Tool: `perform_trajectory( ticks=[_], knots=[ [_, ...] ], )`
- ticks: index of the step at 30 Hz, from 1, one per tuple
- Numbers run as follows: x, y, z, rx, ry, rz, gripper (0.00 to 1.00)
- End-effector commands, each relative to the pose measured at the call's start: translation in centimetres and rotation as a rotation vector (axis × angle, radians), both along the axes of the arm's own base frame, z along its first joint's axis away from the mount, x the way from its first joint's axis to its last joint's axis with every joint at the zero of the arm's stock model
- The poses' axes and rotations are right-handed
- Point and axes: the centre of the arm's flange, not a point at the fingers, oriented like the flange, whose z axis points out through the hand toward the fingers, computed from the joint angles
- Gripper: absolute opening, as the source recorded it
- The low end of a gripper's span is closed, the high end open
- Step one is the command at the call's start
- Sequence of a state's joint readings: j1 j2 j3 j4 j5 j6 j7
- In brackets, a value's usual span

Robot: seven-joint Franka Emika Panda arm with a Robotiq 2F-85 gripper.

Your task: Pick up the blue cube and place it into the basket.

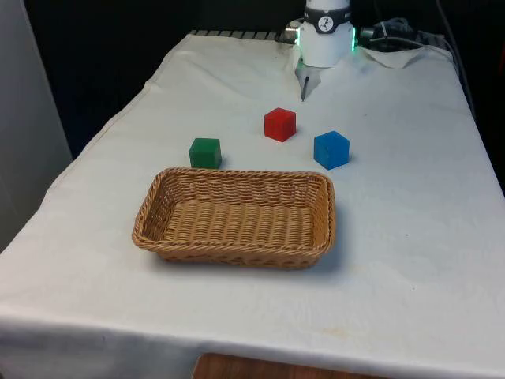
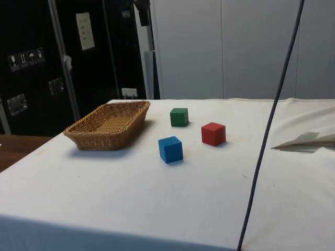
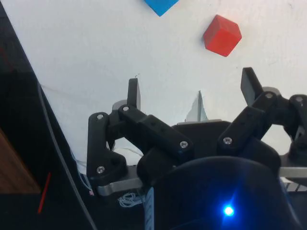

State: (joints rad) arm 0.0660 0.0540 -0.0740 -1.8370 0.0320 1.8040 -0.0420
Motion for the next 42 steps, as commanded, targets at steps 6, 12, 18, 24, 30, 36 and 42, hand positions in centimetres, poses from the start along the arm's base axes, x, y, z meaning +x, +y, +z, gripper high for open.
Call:
perform_trajectory(
  ticks=[6,12,18,24,30,36,42],
  knots=[
    [-0.8,0.1,0.8,-0.003,-0.001,-0.01,1.0],
    [-1.7,0.3,1.4,-0.004,-0.004,-0.022,1.0],
    [-2.7,0.2,1.8,-0.004,-0.006,-0.046,1.0],
    [-3.3,0.2,1.9,-0.007,-0.007,-0.069,1.0],
    [-3.8,0.2,2.0,-0.012,-0.005,-0.095,1.0],
    [-4.1,0.1,2.0,-0.017,-0.002,-0.124,1.0],
    [-4.3,0.0,1.9,-0.022,0.0,-0.155,1.0]
  ],
)
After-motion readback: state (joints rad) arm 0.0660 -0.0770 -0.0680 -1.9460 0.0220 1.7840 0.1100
